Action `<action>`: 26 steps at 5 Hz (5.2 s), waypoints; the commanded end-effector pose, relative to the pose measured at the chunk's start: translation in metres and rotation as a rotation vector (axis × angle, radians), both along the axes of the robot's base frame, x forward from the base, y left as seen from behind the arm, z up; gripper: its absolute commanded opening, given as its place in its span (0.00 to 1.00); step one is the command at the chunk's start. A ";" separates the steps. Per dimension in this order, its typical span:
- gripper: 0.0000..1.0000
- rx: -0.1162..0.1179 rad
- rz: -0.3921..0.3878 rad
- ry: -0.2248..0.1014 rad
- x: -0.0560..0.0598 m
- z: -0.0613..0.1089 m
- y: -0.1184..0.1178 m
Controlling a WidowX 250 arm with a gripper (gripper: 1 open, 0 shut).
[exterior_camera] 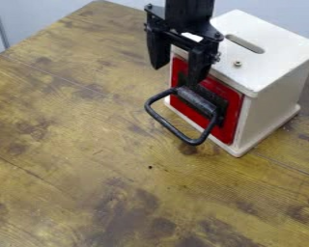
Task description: Close the drawer
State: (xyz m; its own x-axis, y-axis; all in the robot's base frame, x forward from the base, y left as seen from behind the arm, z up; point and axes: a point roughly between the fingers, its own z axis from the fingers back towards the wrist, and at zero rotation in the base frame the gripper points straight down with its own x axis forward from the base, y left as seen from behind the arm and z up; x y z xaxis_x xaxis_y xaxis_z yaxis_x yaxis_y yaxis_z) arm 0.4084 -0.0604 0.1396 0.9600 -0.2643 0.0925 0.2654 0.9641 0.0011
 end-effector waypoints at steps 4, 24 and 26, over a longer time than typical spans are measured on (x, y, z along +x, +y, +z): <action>1.00 -0.022 -0.005 -0.113 0.006 0.042 0.007; 1.00 -0.013 0.063 -0.074 -0.019 0.050 0.007; 1.00 -0.014 0.067 -0.083 -0.020 0.055 0.010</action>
State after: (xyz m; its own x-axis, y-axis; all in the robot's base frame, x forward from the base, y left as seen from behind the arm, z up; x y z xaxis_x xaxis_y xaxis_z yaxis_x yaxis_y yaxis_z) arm 0.3866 -0.0505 0.1658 0.9755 -0.1982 0.0952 0.1991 0.9800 0.0009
